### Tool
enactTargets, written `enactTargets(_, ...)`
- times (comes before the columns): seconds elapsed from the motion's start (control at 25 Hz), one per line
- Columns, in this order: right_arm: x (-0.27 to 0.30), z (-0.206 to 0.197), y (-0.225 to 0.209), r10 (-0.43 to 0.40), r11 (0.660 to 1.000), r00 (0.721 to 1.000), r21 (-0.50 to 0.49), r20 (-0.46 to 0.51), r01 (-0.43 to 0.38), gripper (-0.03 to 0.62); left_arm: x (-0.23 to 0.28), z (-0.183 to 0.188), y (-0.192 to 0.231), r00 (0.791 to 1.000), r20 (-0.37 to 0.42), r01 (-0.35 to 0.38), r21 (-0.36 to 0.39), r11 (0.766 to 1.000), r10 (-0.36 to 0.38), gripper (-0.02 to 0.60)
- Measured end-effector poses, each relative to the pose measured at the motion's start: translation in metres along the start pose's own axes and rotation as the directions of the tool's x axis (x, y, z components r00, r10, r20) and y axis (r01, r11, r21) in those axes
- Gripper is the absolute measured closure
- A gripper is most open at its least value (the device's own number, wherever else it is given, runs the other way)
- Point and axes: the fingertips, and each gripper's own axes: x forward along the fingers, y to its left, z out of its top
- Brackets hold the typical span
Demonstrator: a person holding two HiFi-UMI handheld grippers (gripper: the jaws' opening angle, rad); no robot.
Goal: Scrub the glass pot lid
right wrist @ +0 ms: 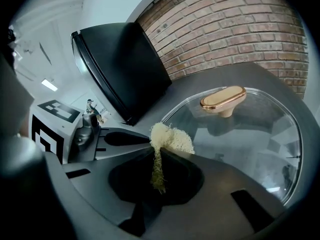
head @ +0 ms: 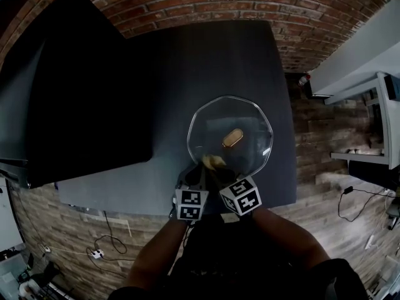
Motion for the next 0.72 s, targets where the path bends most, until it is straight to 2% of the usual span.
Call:
enactTargets(0.28,-0.004,0.000,-0.002,0.015,1.000,1.000,0.013,-0.003,-0.015,0.553,-0.002,-0.001,-0.001,1.000,-0.002,-0.010,0.001,1.000,0.010,0.549)
enactTargets(0.72,-0.022,0.007,-0.030,0.001,0.998,1.000,0.063,0.010,-0.002,0.553,0.000,-0.001,0.000,1.000,0.002,-0.025,-0.010,1.000,0.025,0.549)
